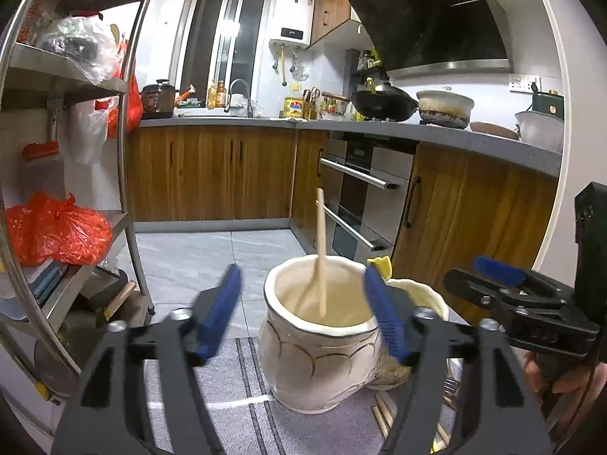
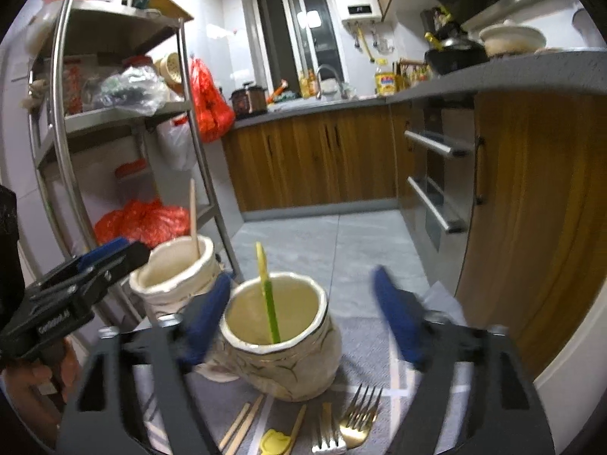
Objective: Organize utensils
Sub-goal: 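Drop the chopstick into the tall holder section with left while right drops utensil into short section, then open both grippers and pull them back from the ceramic holder, then grasp a gold fork with the right gripper while the left moves toward the chopsticks, then grasp another wooden chopstick with the left gripper while the right lifts the gold fork, then drop the chopstick into the tall section with left while right drops the fork into short section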
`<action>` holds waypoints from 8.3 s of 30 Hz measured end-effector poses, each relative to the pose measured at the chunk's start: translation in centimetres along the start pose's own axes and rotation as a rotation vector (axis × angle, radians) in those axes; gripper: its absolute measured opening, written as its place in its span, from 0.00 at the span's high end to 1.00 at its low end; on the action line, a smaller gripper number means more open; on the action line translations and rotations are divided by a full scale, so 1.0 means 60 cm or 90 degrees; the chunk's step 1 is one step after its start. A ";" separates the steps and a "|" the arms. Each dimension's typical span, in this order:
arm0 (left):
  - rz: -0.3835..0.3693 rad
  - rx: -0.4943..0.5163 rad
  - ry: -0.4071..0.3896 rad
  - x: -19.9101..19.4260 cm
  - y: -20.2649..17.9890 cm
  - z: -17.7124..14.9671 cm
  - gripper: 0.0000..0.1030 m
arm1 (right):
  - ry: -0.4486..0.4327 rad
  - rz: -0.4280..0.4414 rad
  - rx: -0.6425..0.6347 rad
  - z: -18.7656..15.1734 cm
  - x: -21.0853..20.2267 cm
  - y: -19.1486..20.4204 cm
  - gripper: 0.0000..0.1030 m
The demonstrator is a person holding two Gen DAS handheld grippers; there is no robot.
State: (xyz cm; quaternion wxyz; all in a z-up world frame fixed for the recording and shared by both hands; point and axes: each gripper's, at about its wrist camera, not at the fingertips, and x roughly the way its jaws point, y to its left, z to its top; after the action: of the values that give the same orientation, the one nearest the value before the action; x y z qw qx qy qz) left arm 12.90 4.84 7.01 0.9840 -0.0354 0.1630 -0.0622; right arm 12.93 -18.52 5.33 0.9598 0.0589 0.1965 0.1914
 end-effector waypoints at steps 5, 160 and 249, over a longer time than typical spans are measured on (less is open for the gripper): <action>0.025 0.010 -0.039 -0.031 -0.006 0.007 0.05 | -0.037 -0.055 -0.004 0.010 -0.021 -0.012 0.05; -0.139 -0.013 -0.069 -0.057 -0.018 0.070 0.96 | -0.144 0.119 0.024 0.053 -0.091 -0.006 0.97; 0.093 -0.020 -0.050 -0.030 0.001 0.035 0.05 | -0.060 -0.037 0.040 0.047 -0.035 -0.020 0.05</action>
State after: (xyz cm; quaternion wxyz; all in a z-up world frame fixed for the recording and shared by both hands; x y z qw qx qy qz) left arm 11.91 5.26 9.57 0.9909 -0.0414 0.1273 0.0140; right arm 12.68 -20.53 8.41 0.9708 0.0923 0.1588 0.1544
